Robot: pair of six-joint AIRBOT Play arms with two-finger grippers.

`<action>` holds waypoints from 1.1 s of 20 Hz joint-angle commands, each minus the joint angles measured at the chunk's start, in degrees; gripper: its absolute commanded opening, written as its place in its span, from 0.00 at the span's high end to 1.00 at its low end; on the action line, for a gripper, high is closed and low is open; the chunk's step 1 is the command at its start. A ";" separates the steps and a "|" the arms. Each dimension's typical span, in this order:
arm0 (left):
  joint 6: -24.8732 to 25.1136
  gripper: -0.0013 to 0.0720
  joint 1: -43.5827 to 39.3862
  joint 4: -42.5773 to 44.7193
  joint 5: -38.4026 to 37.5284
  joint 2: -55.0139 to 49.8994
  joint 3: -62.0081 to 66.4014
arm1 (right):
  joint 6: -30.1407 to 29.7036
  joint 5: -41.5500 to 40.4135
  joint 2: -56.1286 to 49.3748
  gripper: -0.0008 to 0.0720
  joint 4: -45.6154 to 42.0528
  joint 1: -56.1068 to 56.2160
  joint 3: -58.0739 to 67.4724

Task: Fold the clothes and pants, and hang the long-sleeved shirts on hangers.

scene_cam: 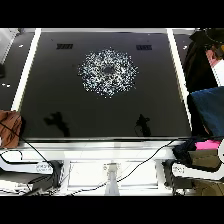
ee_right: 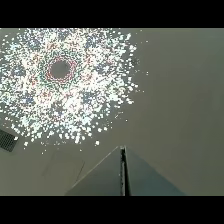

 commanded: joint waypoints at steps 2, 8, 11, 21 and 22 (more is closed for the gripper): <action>-5.07 0.08 10.32 7.04 -6.54 -3.28 -0.98 | 0.00 0.02 0.04 0.97 0.00 0.04 -0.02; -6.32 0.08 15.93 3.45 -1.01 -6.84 -8.09 | 0.00 0.02 0.04 0.97 0.02 0.04 -0.02; -6.34 0.08 15.32 2.89 -0.92 -11.23 -10.51 | 0.00 0.00 0.04 0.97 0.02 0.04 -0.02; -9.77 0.29 13.38 4.68 5.46 -18.45 -10.73 | 0.00 -0.17 0.02 0.97 0.04 0.04 -0.02; -9.79 0.47 13.38 5.18 6.47 -18.43 -10.73 | 0.00 -1.18 0.02 0.97 0.04 0.04 -0.02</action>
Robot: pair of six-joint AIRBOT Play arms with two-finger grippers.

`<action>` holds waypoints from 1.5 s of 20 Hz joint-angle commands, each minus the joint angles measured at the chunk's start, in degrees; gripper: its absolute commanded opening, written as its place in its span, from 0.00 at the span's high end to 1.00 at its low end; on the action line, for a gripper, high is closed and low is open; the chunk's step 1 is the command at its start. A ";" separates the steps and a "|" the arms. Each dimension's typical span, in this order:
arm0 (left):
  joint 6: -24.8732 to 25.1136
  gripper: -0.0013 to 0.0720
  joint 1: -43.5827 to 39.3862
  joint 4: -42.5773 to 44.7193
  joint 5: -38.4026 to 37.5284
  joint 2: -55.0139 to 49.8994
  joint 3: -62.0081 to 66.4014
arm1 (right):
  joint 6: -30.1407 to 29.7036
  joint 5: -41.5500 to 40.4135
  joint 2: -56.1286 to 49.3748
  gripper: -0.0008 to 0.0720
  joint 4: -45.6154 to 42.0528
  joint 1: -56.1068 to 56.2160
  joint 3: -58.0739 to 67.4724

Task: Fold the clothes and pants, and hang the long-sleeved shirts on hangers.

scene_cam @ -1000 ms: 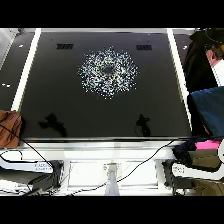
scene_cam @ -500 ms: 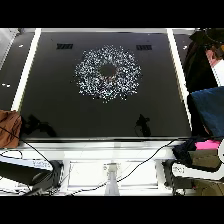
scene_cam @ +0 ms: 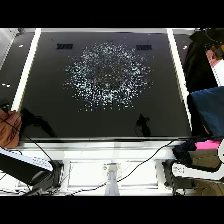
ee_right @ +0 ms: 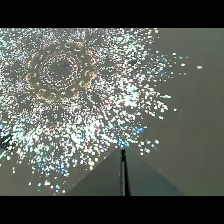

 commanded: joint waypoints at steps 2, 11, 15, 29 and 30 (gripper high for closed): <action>-0.79 0.96 -0.07 2.97 2.82 -0.90 -0.04 | 0.00 -4.09 0.02 0.97 0.04 0.04 -0.02; -0.81 0.95 -1.11 4.85 12.15 12.37 -0.02 | 0.17 -6.73 0.04 0.97 3.08 0.04 -0.02; 0.33 0.95 -4.81 5.51 20.17 21.07 -0.02 | 0.66 -6.71 0.02 0.97 3.23 0.04 -0.02; -0.55 0.95 -38.47 2.45 42.34 33.44 0.00 | 1.88 -4.07 0.02 0.97 3.23 0.04 -0.02; -0.55 0.95 -41.18 1.90 42.91 33.05 0.00 | 1.88 -4.09 0.02 0.97 3.23 0.04 -0.02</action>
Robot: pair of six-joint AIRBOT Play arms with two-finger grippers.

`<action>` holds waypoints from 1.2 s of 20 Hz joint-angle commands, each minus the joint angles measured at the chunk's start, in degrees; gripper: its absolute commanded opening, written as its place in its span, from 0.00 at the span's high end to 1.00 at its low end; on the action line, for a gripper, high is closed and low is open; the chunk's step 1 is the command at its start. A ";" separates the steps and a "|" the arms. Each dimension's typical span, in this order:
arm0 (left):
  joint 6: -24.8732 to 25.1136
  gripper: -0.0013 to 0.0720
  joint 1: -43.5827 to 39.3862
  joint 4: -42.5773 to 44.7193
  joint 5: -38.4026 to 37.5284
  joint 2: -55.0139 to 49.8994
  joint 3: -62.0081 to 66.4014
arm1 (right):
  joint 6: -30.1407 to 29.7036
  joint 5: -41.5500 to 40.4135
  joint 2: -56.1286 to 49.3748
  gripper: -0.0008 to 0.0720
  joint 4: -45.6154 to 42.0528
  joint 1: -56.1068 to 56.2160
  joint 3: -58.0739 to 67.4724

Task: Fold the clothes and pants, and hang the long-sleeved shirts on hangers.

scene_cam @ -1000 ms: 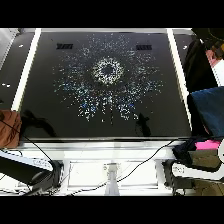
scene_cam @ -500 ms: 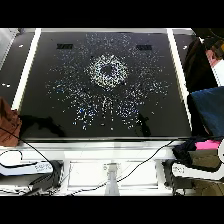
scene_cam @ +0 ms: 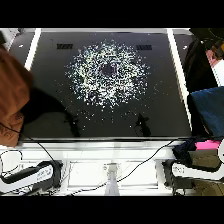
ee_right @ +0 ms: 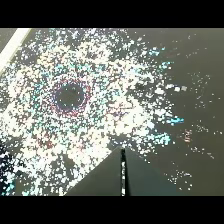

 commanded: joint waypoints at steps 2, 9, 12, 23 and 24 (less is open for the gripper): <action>-0.02 0.95 -13.14 -3.61 5.03 -1.01 0.04 | 0.13 0.35 0.02 0.97 0.00 0.04 0.00; -0.02 0.95 -35.69 -6.73 5.53 -11.06 0.04 | 0.20 0.37 0.02 0.97 0.00 0.04 0.00; -0.04 0.95 -44.30 -6.73 8.13 -17.57 0.04 | 0.17 0.39 0.02 0.97 -0.15 0.04 0.00; -0.02 0.02 -53.96 -6.08 20.92 -24.11 0.04 | 2.32 0.33 0.00 0.97 -0.15 0.02 -1.31; -0.02 0.03 -53.05 -6.05 19.34 -23.78 0.04 | 2.47 0.61 0.00 0.97 -0.22 0.02 -1.95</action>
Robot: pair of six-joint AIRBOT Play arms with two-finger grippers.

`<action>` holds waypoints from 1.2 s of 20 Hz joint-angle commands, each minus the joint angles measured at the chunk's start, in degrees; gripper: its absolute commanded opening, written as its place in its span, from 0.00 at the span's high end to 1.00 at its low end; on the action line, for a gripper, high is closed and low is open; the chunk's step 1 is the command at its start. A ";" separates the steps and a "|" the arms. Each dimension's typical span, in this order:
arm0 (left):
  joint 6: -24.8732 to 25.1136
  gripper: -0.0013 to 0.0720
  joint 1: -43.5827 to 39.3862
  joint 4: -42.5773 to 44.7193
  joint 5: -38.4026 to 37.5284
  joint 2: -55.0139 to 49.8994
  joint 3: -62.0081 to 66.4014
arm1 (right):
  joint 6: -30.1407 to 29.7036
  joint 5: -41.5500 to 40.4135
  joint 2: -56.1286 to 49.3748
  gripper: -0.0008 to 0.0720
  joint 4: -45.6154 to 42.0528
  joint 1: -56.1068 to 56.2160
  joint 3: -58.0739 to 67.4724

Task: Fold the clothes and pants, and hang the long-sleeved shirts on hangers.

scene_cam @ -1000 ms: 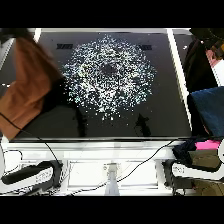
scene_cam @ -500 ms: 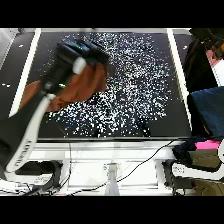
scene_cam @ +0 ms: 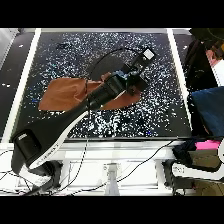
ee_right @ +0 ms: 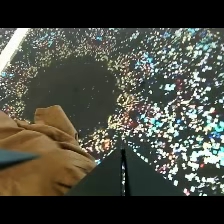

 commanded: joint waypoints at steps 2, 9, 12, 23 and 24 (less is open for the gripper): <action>-0.24 0.03 2.91 0.24 -5.95 1.62 0.04 | 1.29 1.01 0.00 0.97 -0.94 -0.52 -2.80; -5.16 0.10 18.40 0.15 -12.87 14.08 0.04 | -2.84 6.80 0.79 0.97 -1.77 -2.21 -22.62; -5.16 0.14 26.10 0.04 -17.55 18.69 0.00 | -5.11 6.75 0.87 0.93 -0.92 -2.08 -35.23; -5.16 0.14 36.44 0.04 -27.54 21.75 0.00 | -18.78 -15.08 0.61 0.31 4.31 10.91 -63.58; -5.16 0.14 36.44 0.04 -27.56 21.75 0.00 | -18.73 -17.75 0.35 0.31 4.66 12.63 -63.49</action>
